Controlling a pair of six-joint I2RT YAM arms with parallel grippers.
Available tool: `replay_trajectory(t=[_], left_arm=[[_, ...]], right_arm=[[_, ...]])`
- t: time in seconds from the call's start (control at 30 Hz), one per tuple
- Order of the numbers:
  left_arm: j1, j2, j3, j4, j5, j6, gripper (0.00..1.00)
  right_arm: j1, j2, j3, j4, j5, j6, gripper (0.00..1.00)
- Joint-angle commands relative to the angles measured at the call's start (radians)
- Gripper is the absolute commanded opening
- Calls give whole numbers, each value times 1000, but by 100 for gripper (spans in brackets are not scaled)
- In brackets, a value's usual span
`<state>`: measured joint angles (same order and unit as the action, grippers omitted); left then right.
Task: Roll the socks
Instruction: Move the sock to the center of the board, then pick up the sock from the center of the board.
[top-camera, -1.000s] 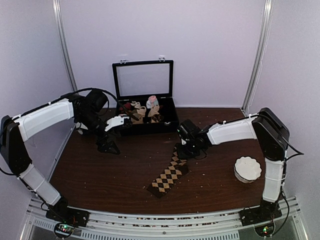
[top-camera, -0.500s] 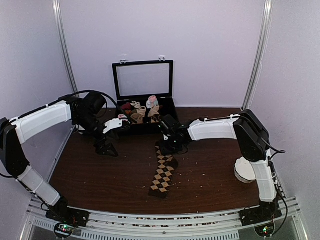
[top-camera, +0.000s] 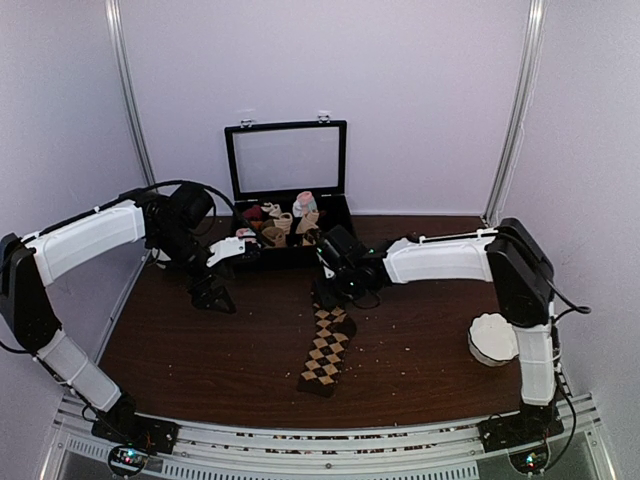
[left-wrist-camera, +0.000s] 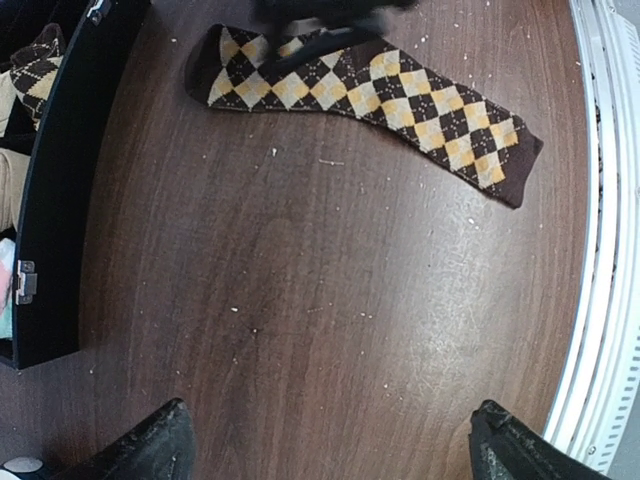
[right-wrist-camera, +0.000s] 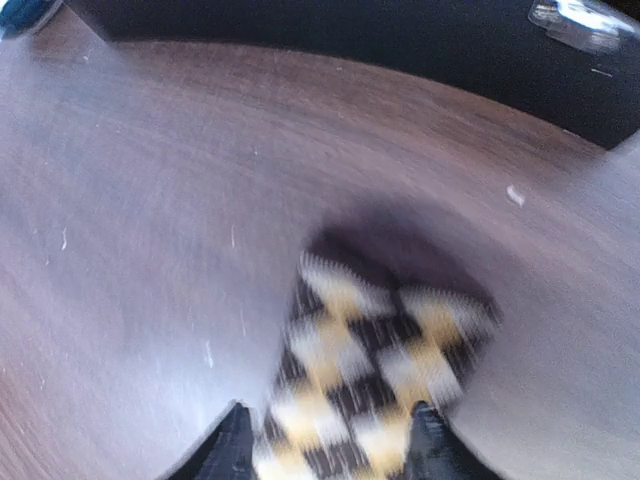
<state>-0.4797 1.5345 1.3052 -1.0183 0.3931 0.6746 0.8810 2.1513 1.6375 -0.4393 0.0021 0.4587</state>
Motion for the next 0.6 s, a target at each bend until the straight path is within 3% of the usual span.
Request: replay_trajectory(t=[0.0, 0.03, 0.13, 0.17, 0.27, 0.37, 0.5, 0.57], left_arm=[[-6, 13, 37, -18, 36, -20, 98], [-6, 11, 32, -14, 34, -23, 98], [-5, 3, 21, 1, 22, -35, 98], [-4, -2, 16, 1, 21, -34, 98], [-4, -23, 12, 9, 11, -42, 98], [-4, -50, -12, 58, -19, -84, 98], [-2, -73, -33, 87, -83, -103, 98], [-3, -69, -41, 75, -70, -106, 98]], right_arm=[[113, -281, -345, 266, 147, -151, 62], [144, -337, -439, 343, 169, -190, 67], [236, -480, -697, 529, 175, -276, 96], [265, -511, -759, 571, 170, -303, 100], [347, -558, -886, 671, 163, -372, 100], [401, -532, -907, 695, 170, -426, 99], [424, -480, -912, 736, 132, -509, 89], [423, -460, -897, 745, 106, -540, 77]])
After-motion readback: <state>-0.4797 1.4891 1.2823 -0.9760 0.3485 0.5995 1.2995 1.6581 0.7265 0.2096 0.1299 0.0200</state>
